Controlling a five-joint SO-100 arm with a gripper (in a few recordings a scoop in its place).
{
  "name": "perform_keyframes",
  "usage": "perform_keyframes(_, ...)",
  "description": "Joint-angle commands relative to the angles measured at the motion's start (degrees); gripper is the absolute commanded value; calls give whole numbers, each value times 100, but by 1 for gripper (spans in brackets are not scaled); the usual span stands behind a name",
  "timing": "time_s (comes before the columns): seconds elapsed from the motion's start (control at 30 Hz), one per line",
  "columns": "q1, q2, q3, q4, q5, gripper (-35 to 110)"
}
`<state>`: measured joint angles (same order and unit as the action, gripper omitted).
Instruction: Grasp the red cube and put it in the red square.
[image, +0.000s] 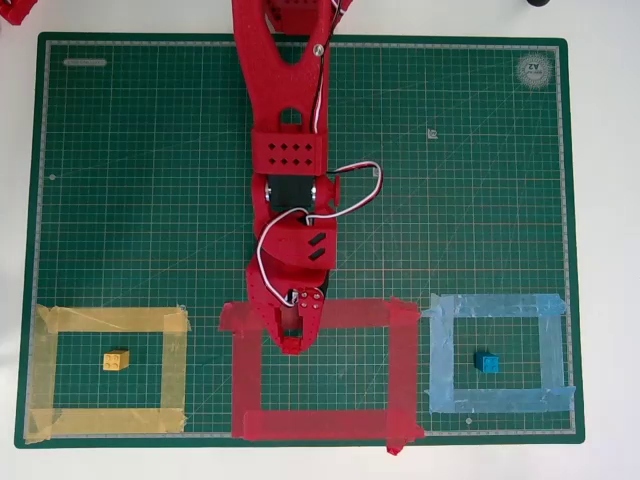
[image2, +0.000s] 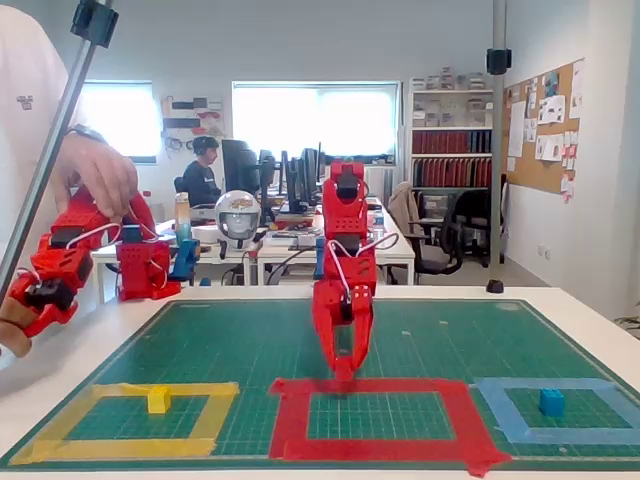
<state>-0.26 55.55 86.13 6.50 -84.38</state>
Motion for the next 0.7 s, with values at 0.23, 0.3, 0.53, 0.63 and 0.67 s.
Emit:
perform_keyframes(0.23, -123, -466, -932, 141, -88, -1)
perform_keyframes(0.3, -149, -492, -967, 141, -97, -1)
perform_keyframes(0.53, -193, -492, -932, 141, -202, -1)
perform_keyframes(0.63, -193, -492, -896, 141, -281, 4)
perform_keyframes(0.67, -185, -492, -888, 141, -299, 6)
